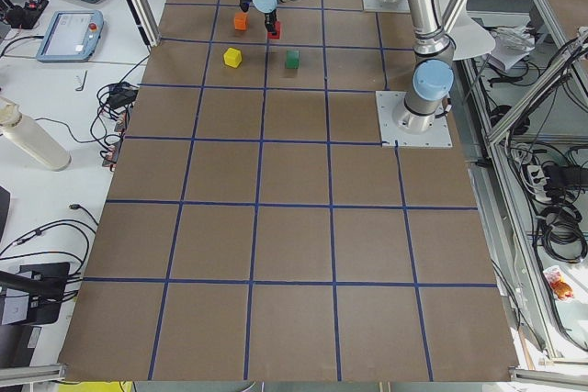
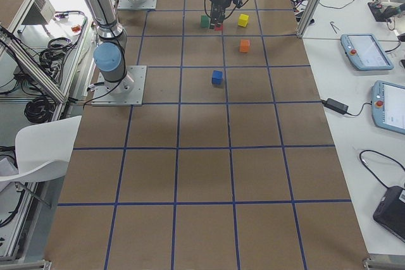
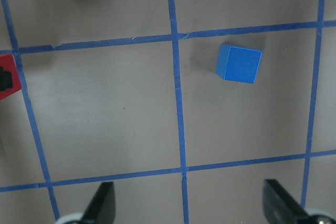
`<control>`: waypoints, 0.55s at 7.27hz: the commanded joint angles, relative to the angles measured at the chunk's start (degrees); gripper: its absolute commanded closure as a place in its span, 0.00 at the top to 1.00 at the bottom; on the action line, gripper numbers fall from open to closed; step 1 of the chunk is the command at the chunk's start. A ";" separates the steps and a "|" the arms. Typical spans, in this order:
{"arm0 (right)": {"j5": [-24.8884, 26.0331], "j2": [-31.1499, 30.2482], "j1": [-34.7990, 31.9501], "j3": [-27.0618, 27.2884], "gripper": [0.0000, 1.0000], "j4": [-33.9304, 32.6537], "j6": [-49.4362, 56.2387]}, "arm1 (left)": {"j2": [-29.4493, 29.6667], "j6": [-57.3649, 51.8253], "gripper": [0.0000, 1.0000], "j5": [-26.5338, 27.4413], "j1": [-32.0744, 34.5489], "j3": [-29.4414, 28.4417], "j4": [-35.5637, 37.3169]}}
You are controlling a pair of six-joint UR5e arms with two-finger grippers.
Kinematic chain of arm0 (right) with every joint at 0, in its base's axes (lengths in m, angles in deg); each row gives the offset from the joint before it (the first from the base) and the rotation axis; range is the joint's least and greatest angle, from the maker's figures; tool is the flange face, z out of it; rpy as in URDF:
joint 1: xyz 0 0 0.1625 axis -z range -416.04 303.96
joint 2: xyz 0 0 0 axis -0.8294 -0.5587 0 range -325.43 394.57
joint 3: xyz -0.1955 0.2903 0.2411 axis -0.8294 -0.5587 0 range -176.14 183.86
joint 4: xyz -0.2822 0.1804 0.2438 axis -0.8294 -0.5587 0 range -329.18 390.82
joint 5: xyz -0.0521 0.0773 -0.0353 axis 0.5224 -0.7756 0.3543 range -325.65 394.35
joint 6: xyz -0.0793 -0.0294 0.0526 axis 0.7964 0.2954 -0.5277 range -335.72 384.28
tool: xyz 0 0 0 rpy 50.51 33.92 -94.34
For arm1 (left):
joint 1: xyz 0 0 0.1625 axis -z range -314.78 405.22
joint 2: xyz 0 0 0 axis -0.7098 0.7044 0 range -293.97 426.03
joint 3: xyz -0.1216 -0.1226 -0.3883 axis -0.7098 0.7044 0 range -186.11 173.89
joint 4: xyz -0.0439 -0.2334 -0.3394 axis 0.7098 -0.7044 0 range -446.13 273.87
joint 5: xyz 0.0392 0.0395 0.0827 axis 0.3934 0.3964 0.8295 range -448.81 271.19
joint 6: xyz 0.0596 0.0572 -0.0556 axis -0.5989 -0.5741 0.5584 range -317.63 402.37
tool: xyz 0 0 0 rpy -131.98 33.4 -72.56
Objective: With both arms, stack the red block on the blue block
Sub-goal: 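Carry the red cube with the left gripper toward the table center and lower it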
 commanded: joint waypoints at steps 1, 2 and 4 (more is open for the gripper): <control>0.00 0.02 0.00 0.00 1.00 0.00 0.01 | 1.99 0.39 0.11 0.02 0.46 -0.01 1.91; 0.00 0.02 0.00 0.00 1.00 0.00 0.01 | 2.61 0.65 0.22 0.02 1.34 0.17 2.00; 0.00 0.10 0.00 0.00 1.00 0.00 0.01 | 3.40 0.83 0.61 0.02 2.31 0.08 1.91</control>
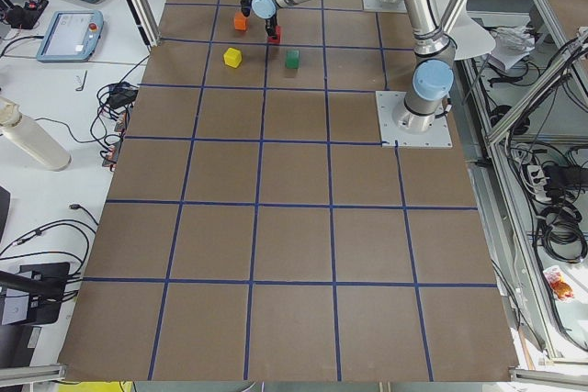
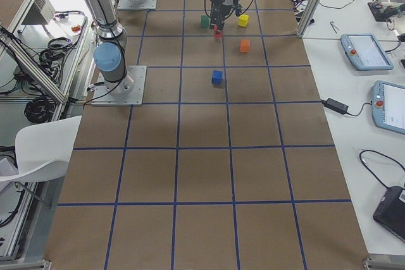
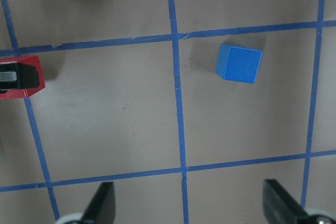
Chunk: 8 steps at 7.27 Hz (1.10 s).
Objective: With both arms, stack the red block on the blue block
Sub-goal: 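Open the left gripper, release the red cube, and raise the left arm away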
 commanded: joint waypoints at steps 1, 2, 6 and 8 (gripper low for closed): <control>0.00 0.15 0.00 0.00 1.00 0.00 0.00 | 0.55 0.10 0.75 -0.16 0.48 0.00 -0.06; 0.00 0.15 0.00 -0.08 1.00 0.00 0.00 | 0.46 0.10 0.85 0.01 0.48 -0.09 -0.06; -0.09 0.15 0.00 -0.53 1.00 -0.88 -0.43 | -3.04 -0.87 1.00 1.94 -2.05 -2.80 -4.95; -0.17 0.15 0.00 -0.53 1.00 -1.23 -0.88 | -5.07 -1.05 1.00 4.83 -5.65 -8.59 -11.98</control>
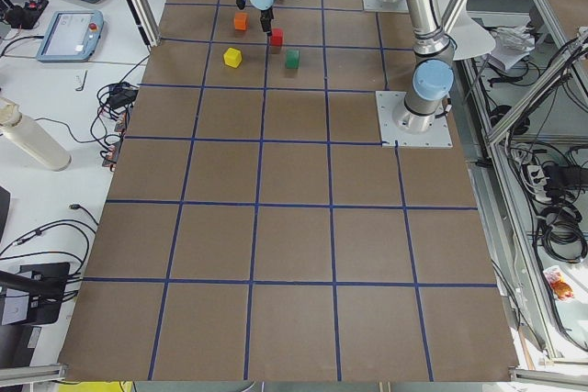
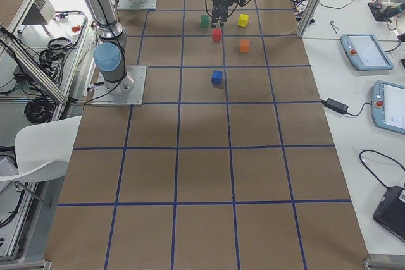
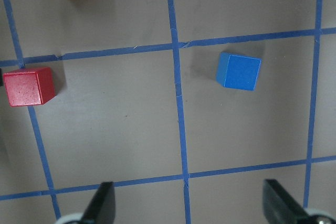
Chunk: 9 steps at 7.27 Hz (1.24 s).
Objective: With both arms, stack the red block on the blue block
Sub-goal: 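Open the left gripper, release the red cube, and raise the left arm away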
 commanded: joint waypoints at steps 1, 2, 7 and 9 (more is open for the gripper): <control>-0.26 0.00 0.00 -0.02 1.00 -0.87 -0.28 | -2.61 -0.15 1.00 4.07 -3.67 -5.28 -8.00; -0.52 0.09 0.00 -0.02 1.00 -1.05 -0.36 | -3.93 -0.15 1.00 7.31 -5.25 -6.09 -8.99; -0.87 2.63 -0.26 0.86 1.00 -4.73 -2.64 | -12.28 -21.05 1.00 7.61 -15.97 -3.82 -15.77; -0.88 4.56 -0.61 0.95 1.00 -5.88 -6.15 | -14.92 -23.87 1.00 7.00 -18.00 -0.13 -14.81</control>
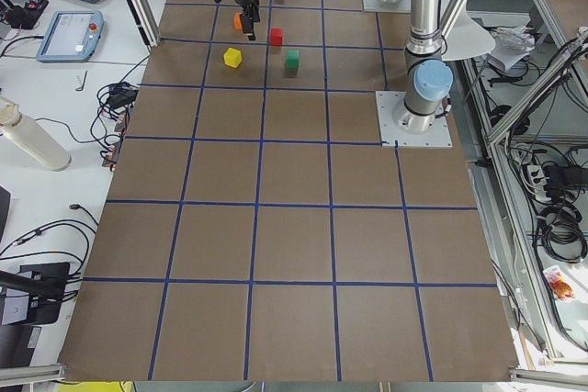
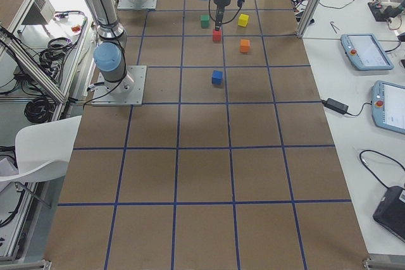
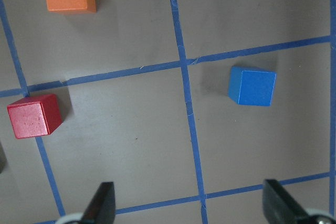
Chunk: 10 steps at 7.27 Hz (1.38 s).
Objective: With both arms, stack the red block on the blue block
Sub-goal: 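Open the left gripper, release the red cube, and raise the left arm away, then reach the right gripper to the red cube and grasp it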
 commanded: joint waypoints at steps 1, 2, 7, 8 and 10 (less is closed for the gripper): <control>0.02 2.12 -1.04 0.07 1.00 -1.72 -3.47 | -2.93 -1.63 1.00 -3.13 -2.63 3.22 1.14; 0.11 4.13 -2.96 0.07 1.00 -3.90 -5.58 | -3.81 -1.54 1.00 -3.59 -2.90 5.41 3.59; -3.40 13.45 -11.66 0.07 1.00 -15.52 -16.92 | -6.63 -1.90 1.00 -3.42 -2.99 12.73 11.96; -3.49 14.59 -12.90 0.07 1.00 -16.74 -17.20 | -6.63 -1.90 1.00 -3.24 -2.99 12.73 11.70; -8.64 17.05 -13.44 0.07 1.00 -18.93 -17.20 | -6.63 -1.90 1.00 -3.07 -2.99 12.73 11.52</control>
